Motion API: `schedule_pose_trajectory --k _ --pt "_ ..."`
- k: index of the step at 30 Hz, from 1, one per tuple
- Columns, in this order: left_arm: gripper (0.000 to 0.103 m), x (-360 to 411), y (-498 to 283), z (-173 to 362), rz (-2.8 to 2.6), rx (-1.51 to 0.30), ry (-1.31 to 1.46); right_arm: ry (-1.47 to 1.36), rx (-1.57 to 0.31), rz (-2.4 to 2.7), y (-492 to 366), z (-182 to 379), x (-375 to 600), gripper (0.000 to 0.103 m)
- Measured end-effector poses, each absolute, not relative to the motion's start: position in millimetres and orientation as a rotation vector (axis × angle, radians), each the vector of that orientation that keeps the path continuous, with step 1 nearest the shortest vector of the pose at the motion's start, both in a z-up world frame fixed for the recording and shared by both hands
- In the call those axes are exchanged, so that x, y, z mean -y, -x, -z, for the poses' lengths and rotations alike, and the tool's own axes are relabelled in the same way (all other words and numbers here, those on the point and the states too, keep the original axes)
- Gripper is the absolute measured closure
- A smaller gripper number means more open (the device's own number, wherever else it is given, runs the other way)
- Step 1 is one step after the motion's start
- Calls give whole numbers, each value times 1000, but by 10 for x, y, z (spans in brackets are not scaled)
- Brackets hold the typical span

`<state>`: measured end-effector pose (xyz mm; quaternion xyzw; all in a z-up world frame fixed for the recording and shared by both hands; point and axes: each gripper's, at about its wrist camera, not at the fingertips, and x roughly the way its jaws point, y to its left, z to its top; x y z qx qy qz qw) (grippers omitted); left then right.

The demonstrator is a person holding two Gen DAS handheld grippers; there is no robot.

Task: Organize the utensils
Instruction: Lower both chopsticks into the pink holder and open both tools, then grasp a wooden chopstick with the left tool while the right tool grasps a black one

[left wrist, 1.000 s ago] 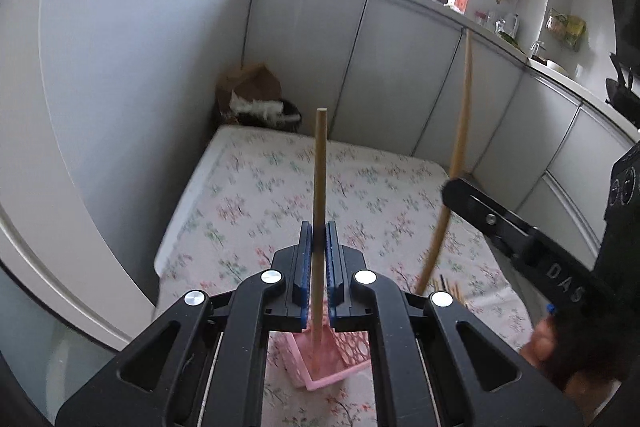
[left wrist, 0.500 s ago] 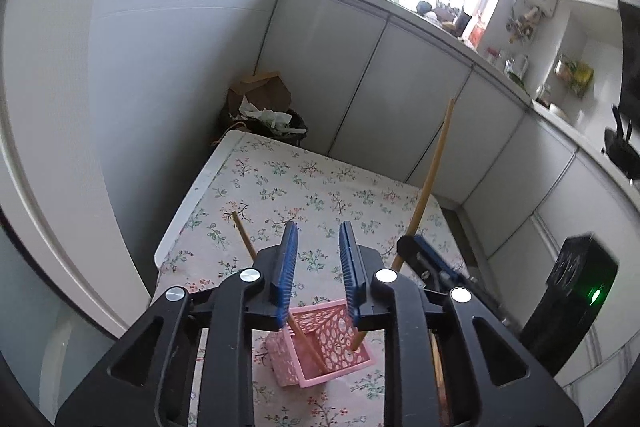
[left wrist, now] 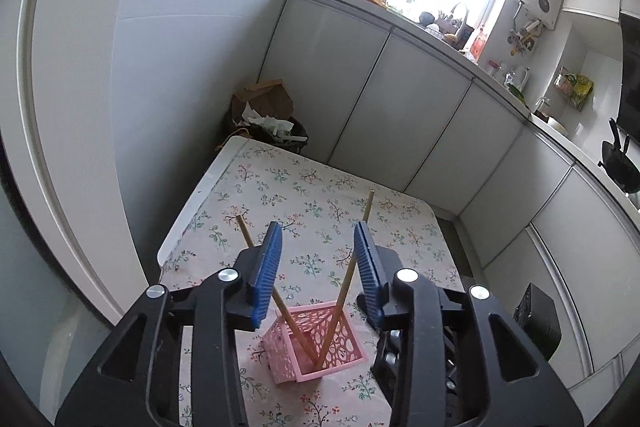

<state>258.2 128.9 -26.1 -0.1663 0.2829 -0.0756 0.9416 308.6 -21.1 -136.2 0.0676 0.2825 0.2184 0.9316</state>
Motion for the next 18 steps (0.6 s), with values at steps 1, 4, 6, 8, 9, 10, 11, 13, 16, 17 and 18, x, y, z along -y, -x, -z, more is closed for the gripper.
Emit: schedule_pose_trajectory --k 1,4,6,8,9,10,11,13,16,17,18 --pt "65 -1290 -2589 259 157 -576 341 -141 -570 -434 -3048 1302 278 76" --pt "64 -1244 -2584 245 175 -579 338 -130 -582 -370 -2974 1084 553 74" --pt "62 -1177 -2563 225 192 -581 330 -142 -601 -326 -2922 926 786 70" --pt "59 -1090 -2532 204 212 -583 319 -171 -617 -283 -2843 758 1053 69" --pt "58 -997 -2499 182 226 -584 305 -197 -633 -262 -2782 668 1228 67" --pt "57 -916 -2468 167 242 -585 293 -221 -647 -252 -2738 619 1363 63" --pt "52 -840 -2442 155 254 -586 278 -256 -675 -231 -2680 591 1538 60" --pt "42 -574 -2366 147 273 -596 207 -328 -721 -226 -2603 637 1791 57" --pt "38 -185 -2293 224 301 -641 109 -459 -802 -197 -2502 925 2141 57" --pt "38 -56 -2287 280 314 -674 90 -493 -857 -178 -2511 1037 2230 57" --pt "37 21 -2280 331 327 -698 85 -511 -893 -169 -2532 1113 2280 57"
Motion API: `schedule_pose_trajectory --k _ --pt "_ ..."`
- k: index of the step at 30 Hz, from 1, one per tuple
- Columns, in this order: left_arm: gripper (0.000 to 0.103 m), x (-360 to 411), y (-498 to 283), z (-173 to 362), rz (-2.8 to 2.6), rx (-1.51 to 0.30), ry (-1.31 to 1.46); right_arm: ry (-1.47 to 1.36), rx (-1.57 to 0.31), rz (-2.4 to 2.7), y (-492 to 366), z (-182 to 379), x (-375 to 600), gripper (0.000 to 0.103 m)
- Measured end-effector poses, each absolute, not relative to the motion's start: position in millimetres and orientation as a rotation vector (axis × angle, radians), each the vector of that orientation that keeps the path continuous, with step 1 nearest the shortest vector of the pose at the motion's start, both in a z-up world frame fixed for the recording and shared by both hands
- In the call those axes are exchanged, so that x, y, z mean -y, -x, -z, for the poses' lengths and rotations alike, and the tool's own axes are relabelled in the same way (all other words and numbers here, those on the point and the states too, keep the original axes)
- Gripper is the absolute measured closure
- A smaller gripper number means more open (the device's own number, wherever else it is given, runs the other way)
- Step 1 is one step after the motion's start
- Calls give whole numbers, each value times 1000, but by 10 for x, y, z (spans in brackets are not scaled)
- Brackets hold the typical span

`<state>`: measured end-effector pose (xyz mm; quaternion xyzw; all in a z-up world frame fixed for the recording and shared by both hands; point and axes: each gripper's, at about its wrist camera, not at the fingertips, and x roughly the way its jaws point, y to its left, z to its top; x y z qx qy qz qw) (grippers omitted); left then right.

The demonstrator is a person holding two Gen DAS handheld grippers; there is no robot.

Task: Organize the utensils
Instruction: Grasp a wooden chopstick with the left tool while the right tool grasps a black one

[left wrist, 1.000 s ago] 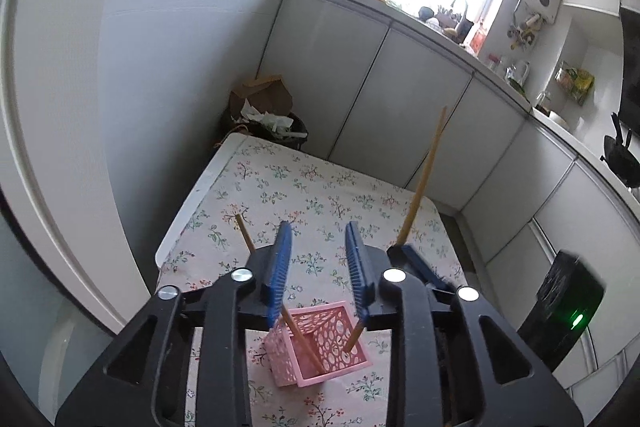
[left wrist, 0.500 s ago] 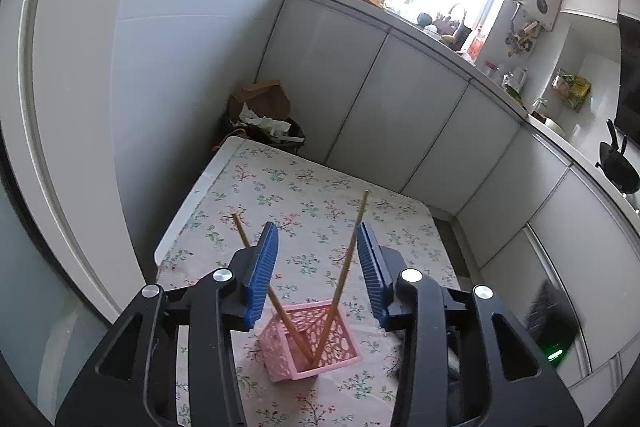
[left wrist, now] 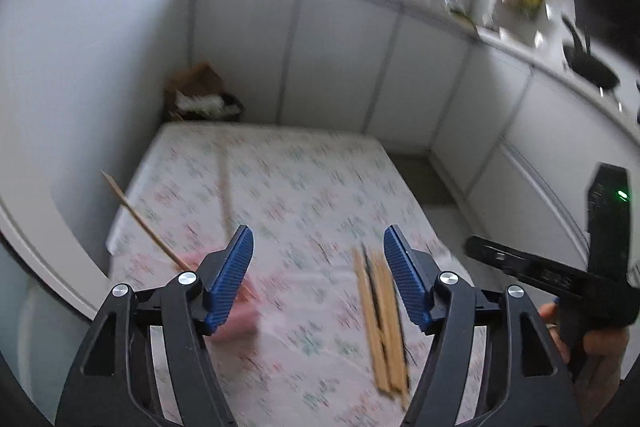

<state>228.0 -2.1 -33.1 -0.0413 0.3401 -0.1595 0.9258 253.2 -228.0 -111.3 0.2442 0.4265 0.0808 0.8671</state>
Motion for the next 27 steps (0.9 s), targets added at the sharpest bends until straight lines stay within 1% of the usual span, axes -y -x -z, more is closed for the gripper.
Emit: schedule_pose_trajectory --k 6,9,13,16,19,21,25,27 --pt "23 485 -2413 796 355 -875 37 -552 -1047 -122 -2585 1450 2523 57" --pt "23 598 -2528 1073 333 -965 36 -576 -1138 -92 -2598 1660 2588 57" --pt "23 780 -2642 1333 341 -1045 46 -646 -1175 -108 -2590 1789 2686 58" --pt "27 853 -2767 1474 331 -1083 56 -657 -1183 -90 -2588 1828 2746 62" --pt "30 859 -2885 1632 315 -1125 87 -662 -1177 -81 -2606 1834 2807 62" --pt "37 841 -2958 1734 310 -1148 101 -649 -1179 -81 -2599 1827 2831 62" --pt "44 836 -3047 1851 295 -1184 104 -629 -1188 -85 -2589 1844 2827 62" --pt "50 831 -3091 1919 298 -1202 118 -615 -1189 -86 -2591 1844 2820 62"
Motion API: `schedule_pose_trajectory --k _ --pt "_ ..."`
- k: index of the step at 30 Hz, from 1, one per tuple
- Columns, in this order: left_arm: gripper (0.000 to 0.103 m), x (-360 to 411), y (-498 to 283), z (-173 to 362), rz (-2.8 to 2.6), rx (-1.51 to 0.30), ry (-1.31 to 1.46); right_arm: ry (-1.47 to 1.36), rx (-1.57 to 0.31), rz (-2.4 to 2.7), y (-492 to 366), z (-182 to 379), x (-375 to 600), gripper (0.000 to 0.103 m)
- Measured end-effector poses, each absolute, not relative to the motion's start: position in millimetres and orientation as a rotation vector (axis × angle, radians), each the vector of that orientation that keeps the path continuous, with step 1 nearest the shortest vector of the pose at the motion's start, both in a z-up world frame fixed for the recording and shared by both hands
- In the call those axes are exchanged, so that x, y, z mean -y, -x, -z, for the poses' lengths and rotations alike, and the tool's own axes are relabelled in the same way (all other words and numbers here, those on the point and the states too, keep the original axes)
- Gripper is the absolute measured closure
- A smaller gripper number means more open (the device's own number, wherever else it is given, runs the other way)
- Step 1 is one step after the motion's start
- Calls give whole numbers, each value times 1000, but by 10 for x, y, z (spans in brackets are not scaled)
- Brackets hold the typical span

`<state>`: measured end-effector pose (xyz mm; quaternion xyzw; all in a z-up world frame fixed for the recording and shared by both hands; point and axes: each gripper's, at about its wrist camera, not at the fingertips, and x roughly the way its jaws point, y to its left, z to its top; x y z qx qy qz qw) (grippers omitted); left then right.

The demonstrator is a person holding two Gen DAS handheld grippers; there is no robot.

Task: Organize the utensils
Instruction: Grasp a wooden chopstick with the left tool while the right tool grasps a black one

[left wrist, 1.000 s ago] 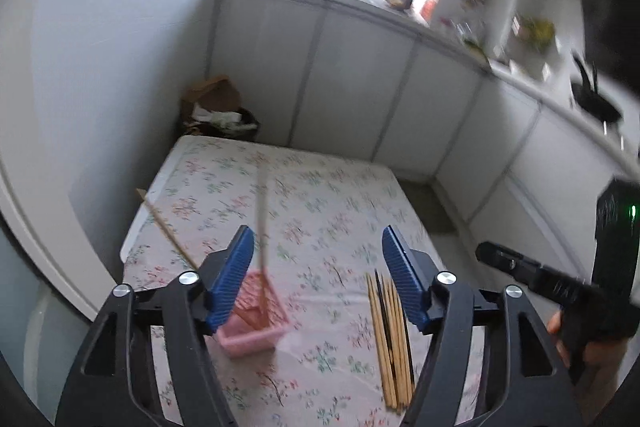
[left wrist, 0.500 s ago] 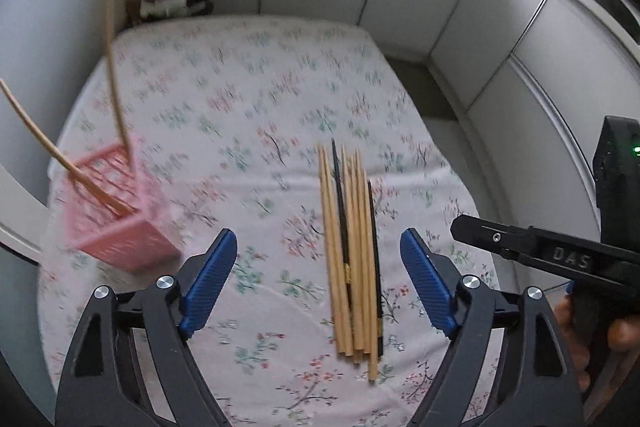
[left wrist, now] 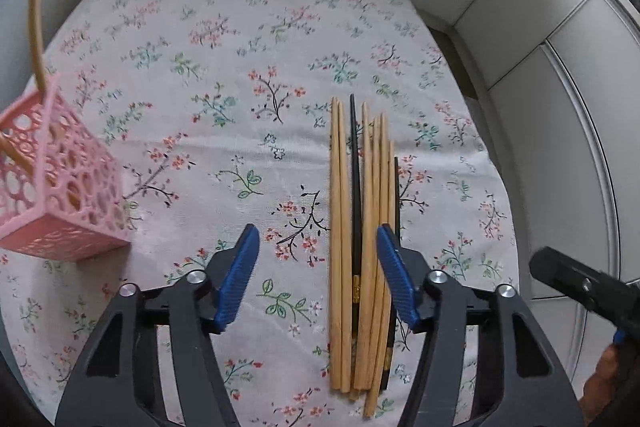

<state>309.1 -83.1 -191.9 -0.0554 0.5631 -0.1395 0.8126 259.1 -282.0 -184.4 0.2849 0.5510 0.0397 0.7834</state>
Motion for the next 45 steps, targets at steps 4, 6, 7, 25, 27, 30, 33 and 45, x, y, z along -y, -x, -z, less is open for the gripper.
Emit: schedule_pose_trajectory --k 4,6,7,25,27,30,33,45 --pt "59 872 -3190 2072 319 -1233 136 -602 -1195 -90 -2601 1861 2780 62" --pt "65 897 -3238 2163 315 -1248 128 -597 -1199 -90 -2607 1872 2757 62" --pt "67 900 -3255 2198 315 -1255 125 -594 -1200 -92 -2611 1876 2747 62" --pt "92 1217 -3422 2350 309 -1229 -121 -552 -1217 -77 -2707 1962 2656 62" --pt "97 1193 -3426 2355 320 -1240 -94 -534 -1223 -76 -2718 1981 2639 63" --pt "97 1080 -3418 2302 329 -1242 -31 -506 -1230 -81 -2739 2000 2614 65" --pt "97 903 -3367 2087 349 -1195 50 -484 -1239 -103 -2771 2026 2563 69" --pt "97 379 -2859 1099 448 -964 222 -372 -1336 -217 -3089 2331 2030 77"
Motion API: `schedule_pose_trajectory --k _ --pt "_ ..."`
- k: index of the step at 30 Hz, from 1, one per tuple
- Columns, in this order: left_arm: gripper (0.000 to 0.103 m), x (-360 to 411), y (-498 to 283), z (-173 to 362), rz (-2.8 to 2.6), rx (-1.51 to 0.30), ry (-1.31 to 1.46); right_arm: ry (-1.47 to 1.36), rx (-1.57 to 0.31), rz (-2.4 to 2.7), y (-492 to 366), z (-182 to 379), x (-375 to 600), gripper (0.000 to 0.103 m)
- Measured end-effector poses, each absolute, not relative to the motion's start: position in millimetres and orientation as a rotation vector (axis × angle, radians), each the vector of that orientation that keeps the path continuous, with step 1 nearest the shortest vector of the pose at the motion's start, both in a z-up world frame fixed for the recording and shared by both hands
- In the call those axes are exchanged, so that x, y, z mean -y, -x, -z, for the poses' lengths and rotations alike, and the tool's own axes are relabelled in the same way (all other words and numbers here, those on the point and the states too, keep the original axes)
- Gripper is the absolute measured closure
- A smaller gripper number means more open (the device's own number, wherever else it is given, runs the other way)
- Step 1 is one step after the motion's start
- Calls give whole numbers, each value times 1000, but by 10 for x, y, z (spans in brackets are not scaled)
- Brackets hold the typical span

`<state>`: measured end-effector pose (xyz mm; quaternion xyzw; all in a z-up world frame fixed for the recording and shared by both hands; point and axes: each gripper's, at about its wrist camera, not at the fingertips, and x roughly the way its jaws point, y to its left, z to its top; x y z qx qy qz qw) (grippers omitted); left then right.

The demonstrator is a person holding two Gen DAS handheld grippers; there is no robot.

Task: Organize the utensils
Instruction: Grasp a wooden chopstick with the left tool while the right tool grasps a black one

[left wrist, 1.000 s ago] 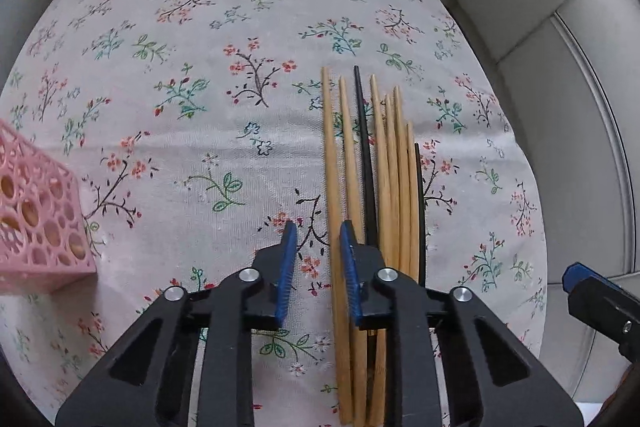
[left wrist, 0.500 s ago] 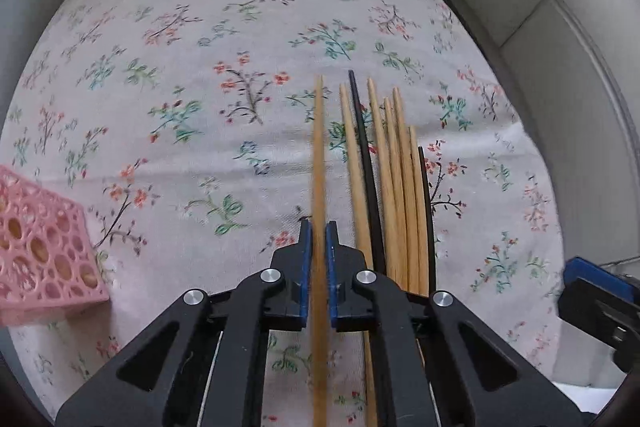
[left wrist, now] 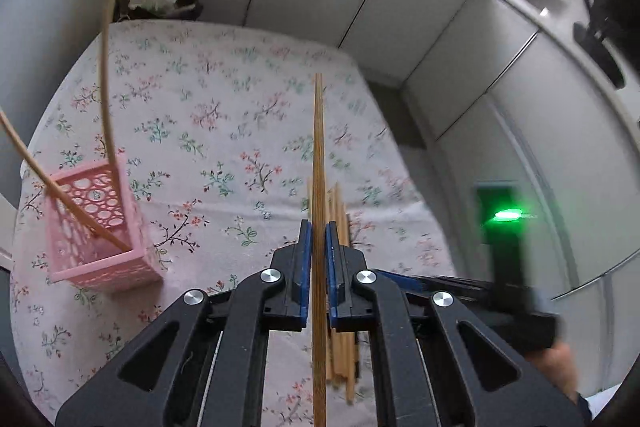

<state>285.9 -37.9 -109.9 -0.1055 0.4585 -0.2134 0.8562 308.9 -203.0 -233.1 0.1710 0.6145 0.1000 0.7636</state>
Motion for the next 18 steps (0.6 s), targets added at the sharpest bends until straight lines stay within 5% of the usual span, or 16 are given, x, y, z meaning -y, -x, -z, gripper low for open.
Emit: schedule_pose_trajectory --k 9,18 --pt "97 242 -2716 910 474 -913 234 -312 -1370 -199 -3266 2563 1771 98" --pt "97 129 -2706 867 464 -899 236 -293 -1376 -177 -3407 2593 1709 94"
